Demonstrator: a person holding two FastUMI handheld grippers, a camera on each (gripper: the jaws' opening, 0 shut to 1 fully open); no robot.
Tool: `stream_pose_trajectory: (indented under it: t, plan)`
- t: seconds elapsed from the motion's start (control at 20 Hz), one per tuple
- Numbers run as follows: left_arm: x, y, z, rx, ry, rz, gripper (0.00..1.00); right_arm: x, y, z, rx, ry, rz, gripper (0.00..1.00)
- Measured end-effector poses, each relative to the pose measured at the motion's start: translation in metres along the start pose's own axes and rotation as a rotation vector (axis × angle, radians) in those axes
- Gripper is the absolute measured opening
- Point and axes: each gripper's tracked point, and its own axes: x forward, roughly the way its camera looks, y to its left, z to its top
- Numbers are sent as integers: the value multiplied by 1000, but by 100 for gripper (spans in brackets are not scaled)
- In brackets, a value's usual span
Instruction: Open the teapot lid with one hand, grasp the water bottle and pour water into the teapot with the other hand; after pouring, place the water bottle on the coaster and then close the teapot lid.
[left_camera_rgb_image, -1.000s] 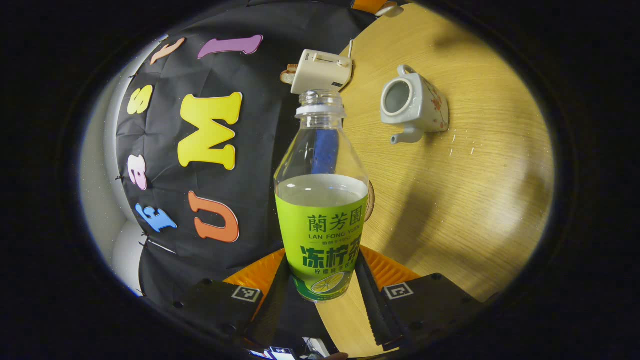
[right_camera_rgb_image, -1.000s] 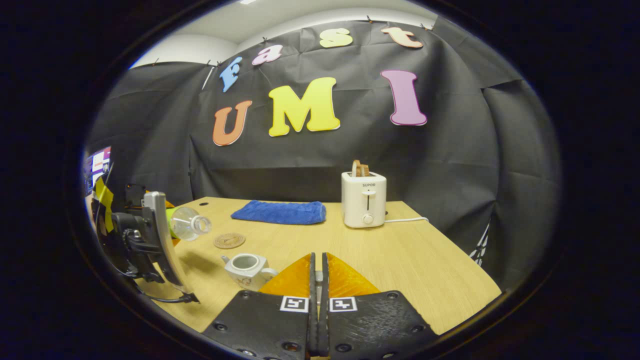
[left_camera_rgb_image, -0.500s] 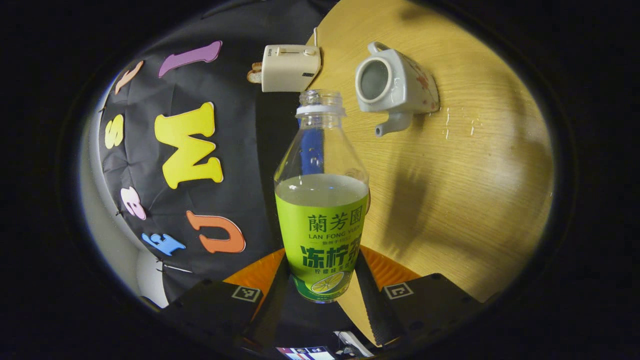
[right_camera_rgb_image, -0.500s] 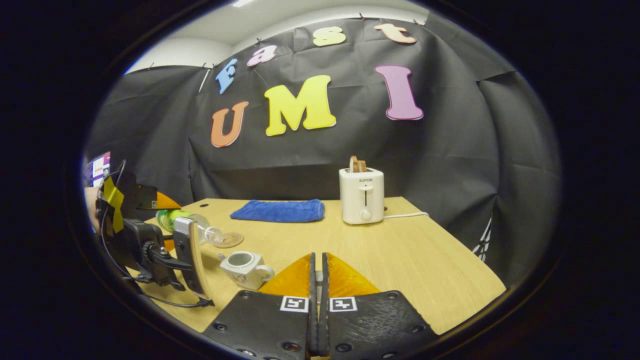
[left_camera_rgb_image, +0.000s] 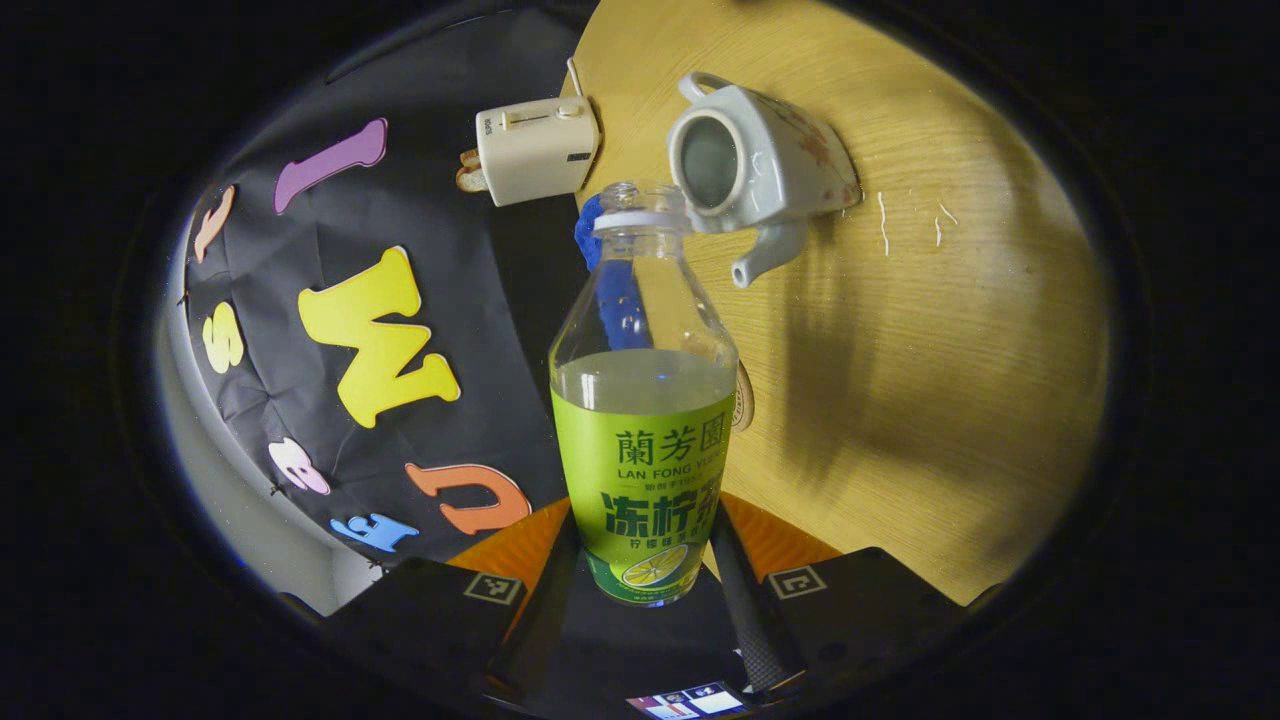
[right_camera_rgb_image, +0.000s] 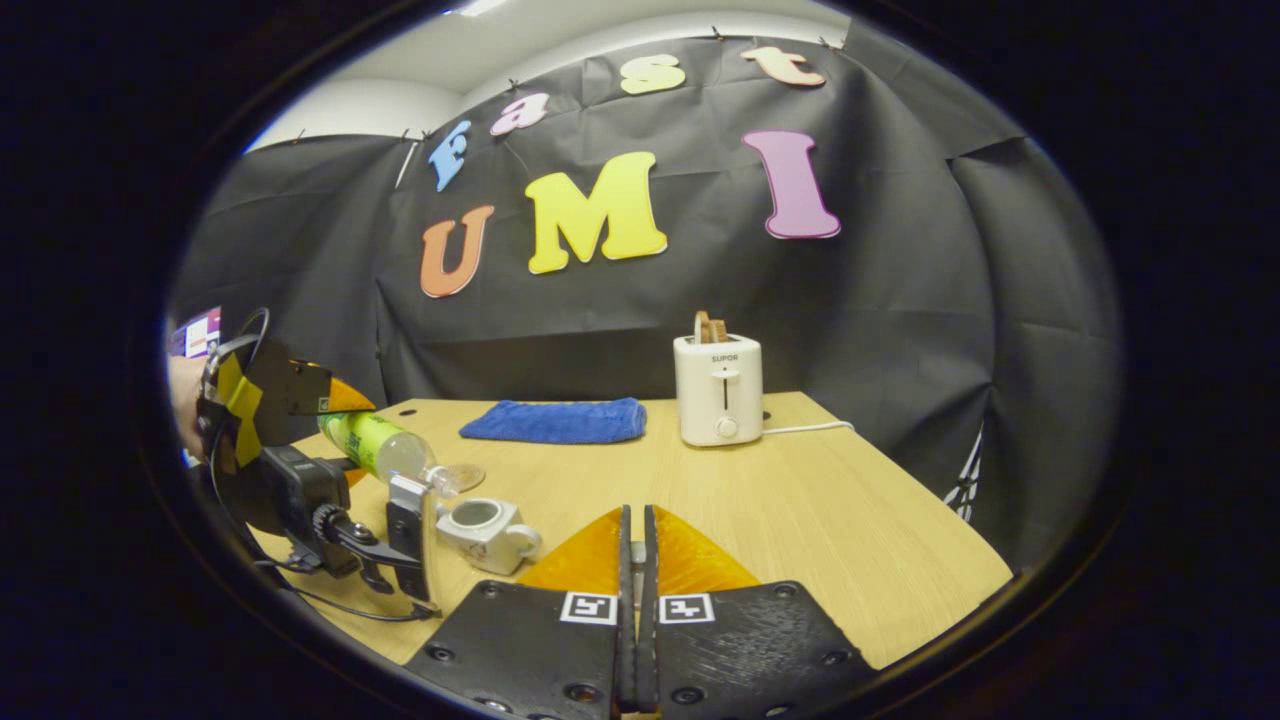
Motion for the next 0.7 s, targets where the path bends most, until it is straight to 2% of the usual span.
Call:
stream_pose_trajectory:
  t: [0.35,0.6,0.65,0.7]
  plan:
    - [0,8,9,85,18,13,74,0,-6,-3,14,1,-5,1]
    - [-2,24,12,159,39,64,74,0,-6,-3,21,1,0,1]
    - [-3,26,12,172,42,72,72,0,-6,-4,21,0,2,1]
    - [-3,29,10,189,46,78,74,0,-6,-3,22,-3,2,1]
